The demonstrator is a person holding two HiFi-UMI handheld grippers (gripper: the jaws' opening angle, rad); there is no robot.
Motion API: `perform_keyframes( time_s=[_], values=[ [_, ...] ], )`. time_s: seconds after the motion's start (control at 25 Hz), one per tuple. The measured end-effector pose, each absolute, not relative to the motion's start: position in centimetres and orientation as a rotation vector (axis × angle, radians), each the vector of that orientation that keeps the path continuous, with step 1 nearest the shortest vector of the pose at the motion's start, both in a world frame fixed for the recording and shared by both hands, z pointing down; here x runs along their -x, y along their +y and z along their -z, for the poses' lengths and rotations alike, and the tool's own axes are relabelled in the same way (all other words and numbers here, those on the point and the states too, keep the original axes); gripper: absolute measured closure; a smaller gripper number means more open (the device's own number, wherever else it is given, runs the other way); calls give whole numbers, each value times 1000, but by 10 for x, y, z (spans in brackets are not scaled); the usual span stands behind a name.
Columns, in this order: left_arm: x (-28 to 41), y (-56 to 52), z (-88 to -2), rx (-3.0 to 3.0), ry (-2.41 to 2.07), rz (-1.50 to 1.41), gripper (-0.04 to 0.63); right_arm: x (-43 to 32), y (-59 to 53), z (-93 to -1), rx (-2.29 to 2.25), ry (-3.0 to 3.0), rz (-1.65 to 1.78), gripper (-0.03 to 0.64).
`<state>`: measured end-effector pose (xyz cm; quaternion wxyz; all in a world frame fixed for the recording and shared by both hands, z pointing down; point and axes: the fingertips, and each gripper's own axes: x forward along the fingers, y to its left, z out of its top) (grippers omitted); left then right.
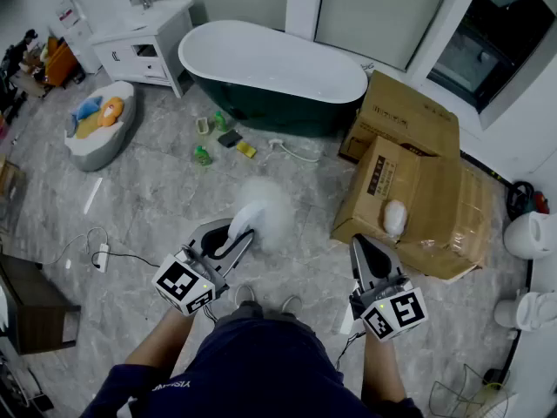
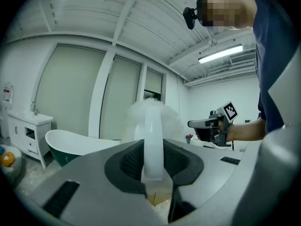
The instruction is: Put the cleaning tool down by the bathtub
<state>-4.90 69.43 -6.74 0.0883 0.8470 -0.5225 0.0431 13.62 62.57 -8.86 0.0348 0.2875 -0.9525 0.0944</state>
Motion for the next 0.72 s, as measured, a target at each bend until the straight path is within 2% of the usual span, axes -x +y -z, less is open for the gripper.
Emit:
perform_keyframes(
  time_s=[0.72],
  values=[
    [42,683,63,-2521,-1550,-138,488,-136,619,87,-857,-2947,-281,614]
  ],
)
